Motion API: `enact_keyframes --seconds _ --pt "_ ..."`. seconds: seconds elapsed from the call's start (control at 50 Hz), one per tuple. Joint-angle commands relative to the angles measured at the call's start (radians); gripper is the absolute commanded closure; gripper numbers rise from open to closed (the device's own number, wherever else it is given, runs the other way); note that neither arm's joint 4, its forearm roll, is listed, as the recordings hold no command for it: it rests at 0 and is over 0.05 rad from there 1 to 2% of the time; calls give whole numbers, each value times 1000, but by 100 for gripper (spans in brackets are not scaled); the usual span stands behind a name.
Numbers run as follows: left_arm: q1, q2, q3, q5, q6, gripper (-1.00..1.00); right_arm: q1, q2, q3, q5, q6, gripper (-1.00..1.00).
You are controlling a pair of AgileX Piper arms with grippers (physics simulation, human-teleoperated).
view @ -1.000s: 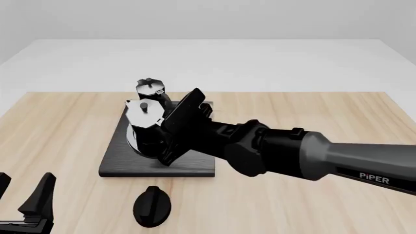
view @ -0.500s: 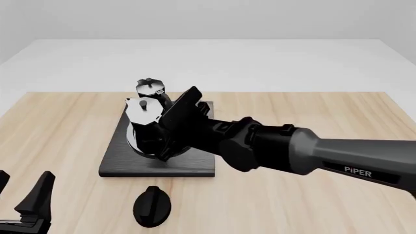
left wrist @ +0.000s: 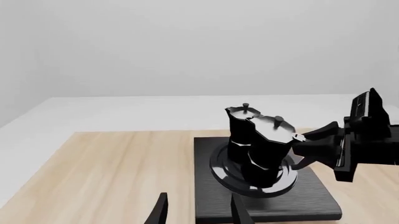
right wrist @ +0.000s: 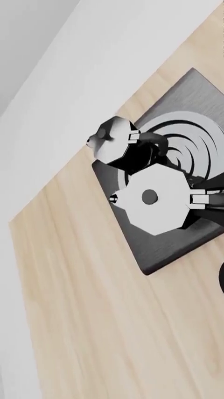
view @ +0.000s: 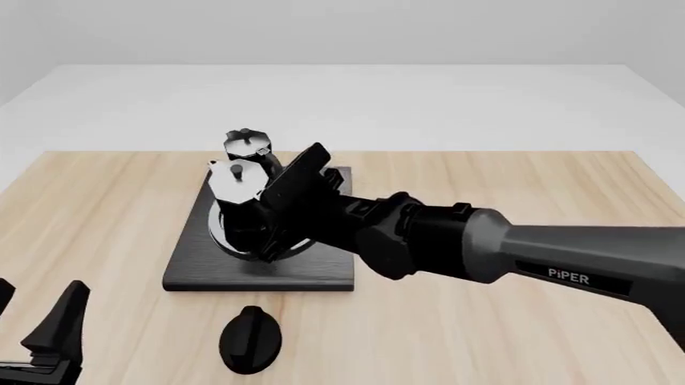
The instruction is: Put both moka pots on the stove.
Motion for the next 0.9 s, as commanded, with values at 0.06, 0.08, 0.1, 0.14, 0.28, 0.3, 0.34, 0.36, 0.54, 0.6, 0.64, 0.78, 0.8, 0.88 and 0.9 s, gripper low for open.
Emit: enact_keyframes --seconds 0.06,0.08,0.1,0.14,0.28,0.3,0.34,0.36,0.54,0.6,0.64,0.78,0.8,0.88,0.9 --pt "-1 0 3 -3 0 -100 -11 1 -32 -19 4 100" --pt "-1 0 5 -4 0 -100 -12 4 -33 -21 3 100" --pt "-1 0 7 -6 0 -100 -14 6 -35 -20 3 100" --pt "-1 0 7 -7 0 -100 -16 8 -37 -20 3 100" --pt "-1 0 2 -1 0 -100 -22 14 -38 -22 2 100" --pt "-1 0 4 -3 0 -100 -23 15 -39 -20 5 100" --pt "-1 0 7 -7 0 -100 -25 16 -40 -21 7 100" --pt "-1 0 10 -9 0 -100 -25 17 -39 -22 8 100" --pt "-1 0 2 -2 0 -100 -20 25 -32 -32 16 100" --pt "-1 0 2 -2 0 -100 -16 27 -29 -33 19 100" --pt "-1 0 2 -2 0 -100 -17 29 -30 -34 19 100" --pt "0 0 2 -1 0 -100 -16 33 -33 -33 28 100" --pt "-1 0 2 -2 0 -100 -18 34 -34 -32 29 100" --pt "-1 0 2 -1 0 -100 -19 39 -33 -35 31 100" --pt "-1 0 2 -2 0 -100 -20 41 -32 -36 31 100"
